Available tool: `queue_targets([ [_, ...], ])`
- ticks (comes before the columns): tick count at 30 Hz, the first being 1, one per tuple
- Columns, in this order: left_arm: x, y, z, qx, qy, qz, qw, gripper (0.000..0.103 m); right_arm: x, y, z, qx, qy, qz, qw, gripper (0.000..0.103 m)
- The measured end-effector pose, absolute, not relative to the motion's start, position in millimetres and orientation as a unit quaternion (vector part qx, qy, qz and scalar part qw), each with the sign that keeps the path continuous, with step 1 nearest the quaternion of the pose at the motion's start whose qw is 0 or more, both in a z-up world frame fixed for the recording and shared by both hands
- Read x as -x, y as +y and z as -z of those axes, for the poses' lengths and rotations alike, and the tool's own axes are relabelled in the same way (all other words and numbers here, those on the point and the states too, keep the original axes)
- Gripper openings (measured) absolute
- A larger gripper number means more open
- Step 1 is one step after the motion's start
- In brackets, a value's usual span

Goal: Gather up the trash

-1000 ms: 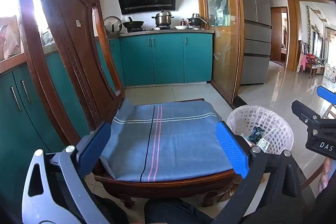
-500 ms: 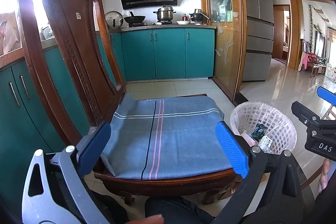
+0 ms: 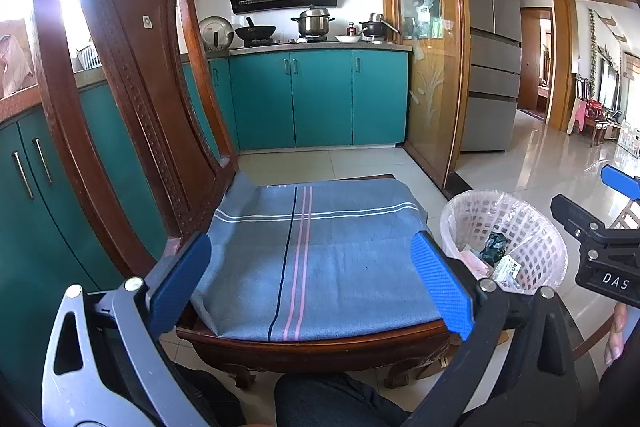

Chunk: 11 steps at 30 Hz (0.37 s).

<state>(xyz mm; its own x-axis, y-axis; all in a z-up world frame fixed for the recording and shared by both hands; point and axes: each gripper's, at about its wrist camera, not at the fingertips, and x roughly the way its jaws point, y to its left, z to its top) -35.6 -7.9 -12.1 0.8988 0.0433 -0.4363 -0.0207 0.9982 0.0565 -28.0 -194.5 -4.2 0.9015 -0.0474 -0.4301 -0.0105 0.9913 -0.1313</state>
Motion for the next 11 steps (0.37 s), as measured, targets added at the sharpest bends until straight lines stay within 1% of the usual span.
queue_targets([
  [3, 31, -7, 16, -0.027, 0.233, -0.013, 0.972, 0.100, 25, -195, 6, 0.064, 0.227, 0.012, 0.972, 0.100],
  [7, 15, 0, 27, -0.028, 0.264, -0.022, 0.964, 0.100, 21, -195, 6, 0.053, 0.235, 0.002, 0.971, 0.100],
  [11, -3, 12, 46, -0.039, 0.296, -0.045, 0.953, 0.100, 28, -180, -8, 0.034, 0.207, -0.059, 0.976, 0.100],
])
